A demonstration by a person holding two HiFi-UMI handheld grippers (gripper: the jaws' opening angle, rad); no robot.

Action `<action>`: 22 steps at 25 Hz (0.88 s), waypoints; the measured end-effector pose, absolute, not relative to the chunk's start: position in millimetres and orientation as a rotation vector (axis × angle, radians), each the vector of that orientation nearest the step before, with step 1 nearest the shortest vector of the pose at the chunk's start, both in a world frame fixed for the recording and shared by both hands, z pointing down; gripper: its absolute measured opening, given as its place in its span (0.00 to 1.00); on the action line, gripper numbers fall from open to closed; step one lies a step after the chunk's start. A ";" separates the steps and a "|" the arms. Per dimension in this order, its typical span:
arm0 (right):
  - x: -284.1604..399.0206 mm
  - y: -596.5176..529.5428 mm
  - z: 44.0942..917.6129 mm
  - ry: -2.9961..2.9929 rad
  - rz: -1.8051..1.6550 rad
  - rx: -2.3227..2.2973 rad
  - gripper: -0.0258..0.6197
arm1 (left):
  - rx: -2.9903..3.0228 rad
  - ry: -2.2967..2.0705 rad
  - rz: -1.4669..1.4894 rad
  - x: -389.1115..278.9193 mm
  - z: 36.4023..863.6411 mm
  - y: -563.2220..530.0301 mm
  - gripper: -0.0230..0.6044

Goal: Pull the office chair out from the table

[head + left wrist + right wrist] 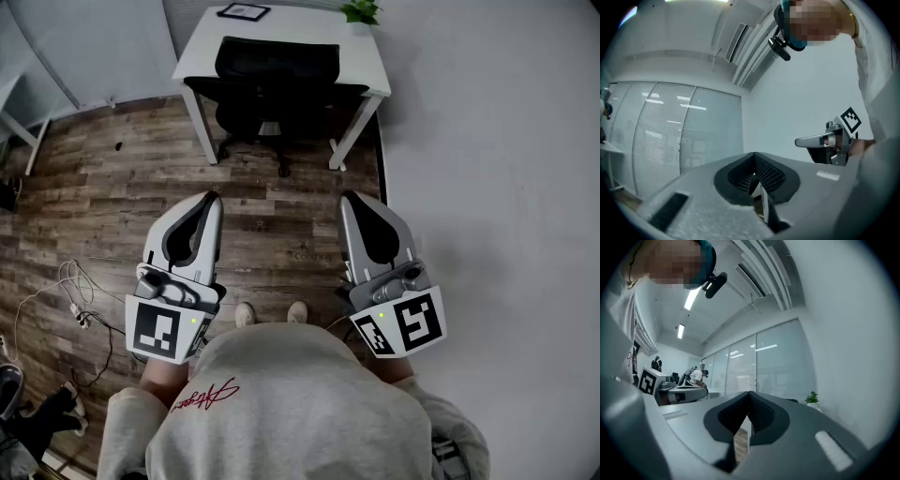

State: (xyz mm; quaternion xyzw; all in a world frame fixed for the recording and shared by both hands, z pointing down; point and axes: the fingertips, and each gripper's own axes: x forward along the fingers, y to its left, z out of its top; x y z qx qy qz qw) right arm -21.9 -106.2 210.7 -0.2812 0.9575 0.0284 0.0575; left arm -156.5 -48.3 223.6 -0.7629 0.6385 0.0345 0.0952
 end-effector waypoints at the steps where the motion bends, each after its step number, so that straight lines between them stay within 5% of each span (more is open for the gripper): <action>1: -20.8 -104.5 210.1 2.901 0.085 -0.855 0.04 | -2.262 1.892 0.101 -155.4 223.1 -46.6 0.03; 22: -20.6 -95.0 216.6 2.884 0.104 -0.918 0.04 | -2.284 1.881 0.097 -158.4 227.4 -36.0 0.03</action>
